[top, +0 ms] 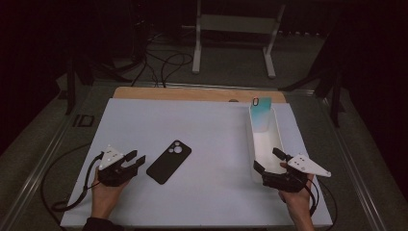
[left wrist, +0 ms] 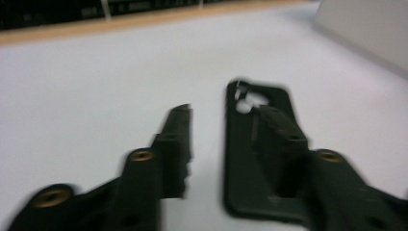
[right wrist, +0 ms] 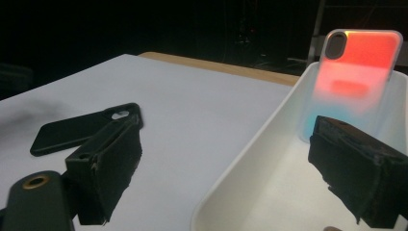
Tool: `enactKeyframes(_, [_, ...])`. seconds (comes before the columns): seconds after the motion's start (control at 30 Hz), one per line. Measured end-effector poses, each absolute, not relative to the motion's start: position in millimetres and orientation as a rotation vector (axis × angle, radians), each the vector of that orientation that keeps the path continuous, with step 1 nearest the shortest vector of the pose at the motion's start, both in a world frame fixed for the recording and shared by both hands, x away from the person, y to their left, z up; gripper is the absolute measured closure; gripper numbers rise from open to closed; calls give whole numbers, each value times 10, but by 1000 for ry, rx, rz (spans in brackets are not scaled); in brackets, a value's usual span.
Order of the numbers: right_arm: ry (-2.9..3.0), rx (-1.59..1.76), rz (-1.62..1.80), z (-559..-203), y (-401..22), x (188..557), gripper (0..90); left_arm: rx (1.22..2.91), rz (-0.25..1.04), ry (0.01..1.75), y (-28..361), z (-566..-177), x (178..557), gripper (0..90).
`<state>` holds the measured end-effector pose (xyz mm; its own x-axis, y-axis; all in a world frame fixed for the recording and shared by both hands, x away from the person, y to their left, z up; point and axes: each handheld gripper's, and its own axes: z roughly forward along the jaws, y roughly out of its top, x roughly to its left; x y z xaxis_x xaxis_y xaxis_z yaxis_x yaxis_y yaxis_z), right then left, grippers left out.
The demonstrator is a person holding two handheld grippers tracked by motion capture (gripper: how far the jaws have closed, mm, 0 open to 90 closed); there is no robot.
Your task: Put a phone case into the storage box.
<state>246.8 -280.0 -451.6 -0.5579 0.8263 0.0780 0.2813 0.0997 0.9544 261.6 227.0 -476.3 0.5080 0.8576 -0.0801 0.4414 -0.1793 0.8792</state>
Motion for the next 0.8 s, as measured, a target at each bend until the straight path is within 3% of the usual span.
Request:
enactKeyframes(0.1, [1894, 1075, 1469, -4516, -2793, 2462, 113, 1761, 581, 1068, 2314, -4703, 2506, 483])
enactKeyframes(0.2, [1887, 1067, 1460, -4513, -2787, 2452, 106, 1751, 605, 1089, 2322, -4690, 2441, 307])
enactKeyframes(0.27, [1884, 1065, 1454, -4512, -2782, 2447, 105, 1754, 642, 1112, 2324, -4686, 2378, 269])
enactKeyframes(0.3, [1880, 1053, 1448, -4512, -2774, 2437, 100, 1757, 646, 1118, 2324, -4685, 2353, 160])
enactKeyframes(0.43, [1878, 1049, 1454, -4517, -2766, 2427, 97, 1783, 632, 1121, 2319, -4684, 2295, 14])
enactKeyframes(0.8, [1890, 1048, 1460, -4544, -2759, 2425, 96, 1791, 639, 1107, 2296, -4670, 2276, 0])
